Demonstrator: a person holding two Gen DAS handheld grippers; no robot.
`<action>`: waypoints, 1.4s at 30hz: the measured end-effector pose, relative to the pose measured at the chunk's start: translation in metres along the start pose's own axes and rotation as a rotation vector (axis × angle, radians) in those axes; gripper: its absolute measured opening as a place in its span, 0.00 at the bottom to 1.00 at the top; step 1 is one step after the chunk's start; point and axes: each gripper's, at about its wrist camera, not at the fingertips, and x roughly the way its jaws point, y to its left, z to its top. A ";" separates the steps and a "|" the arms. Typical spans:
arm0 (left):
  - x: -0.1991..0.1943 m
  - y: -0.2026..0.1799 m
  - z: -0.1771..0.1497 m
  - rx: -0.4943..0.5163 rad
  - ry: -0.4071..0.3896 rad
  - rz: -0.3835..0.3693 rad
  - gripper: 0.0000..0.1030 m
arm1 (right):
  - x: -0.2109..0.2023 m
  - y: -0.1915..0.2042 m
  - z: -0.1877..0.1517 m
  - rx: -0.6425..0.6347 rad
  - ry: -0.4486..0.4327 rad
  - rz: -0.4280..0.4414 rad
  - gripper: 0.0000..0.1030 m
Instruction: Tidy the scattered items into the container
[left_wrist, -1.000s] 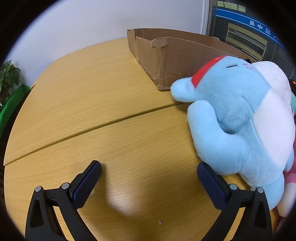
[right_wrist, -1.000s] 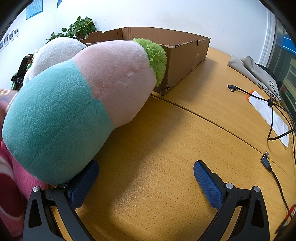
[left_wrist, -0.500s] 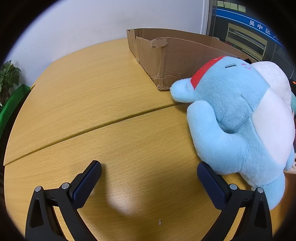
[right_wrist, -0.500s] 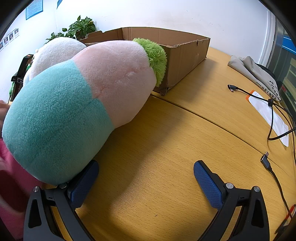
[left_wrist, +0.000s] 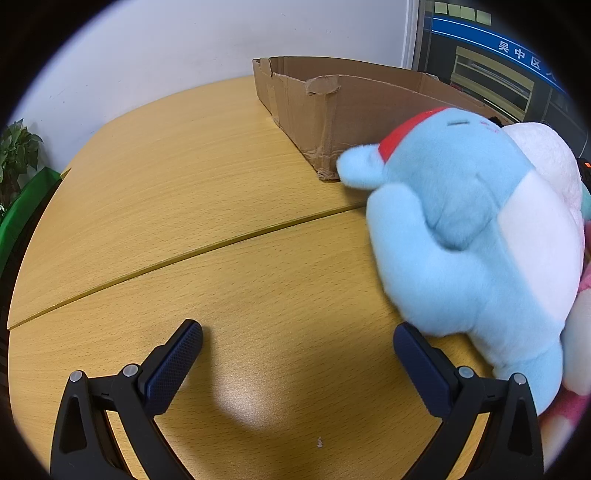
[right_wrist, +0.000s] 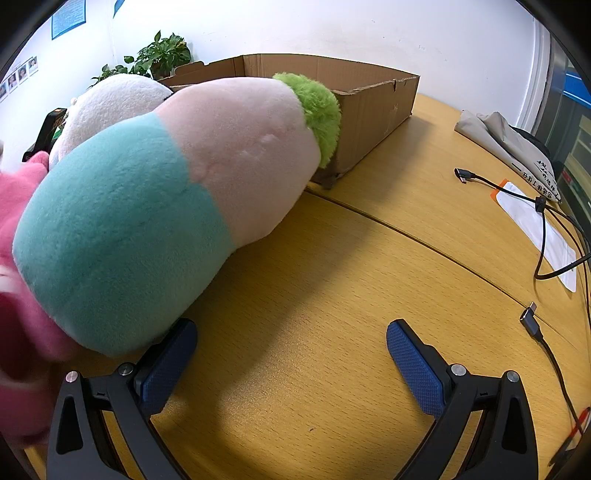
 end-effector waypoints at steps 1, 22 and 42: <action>0.000 0.000 0.000 0.000 0.000 0.000 1.00 | 0.000 0.000 0.000 0.000 0.000 0.000 1.00; 0.000 0.002 0.000 -0.002 0.001 0.000 1.00 | -0.001 0.001 0.000 -0.001 0.001 0.000 1.00; 0.005 -0.002 0.005 -0.055 0.002 0.038 1.00 | -0.001 0.000 0.000 0.006 -0.002 0.002 1.00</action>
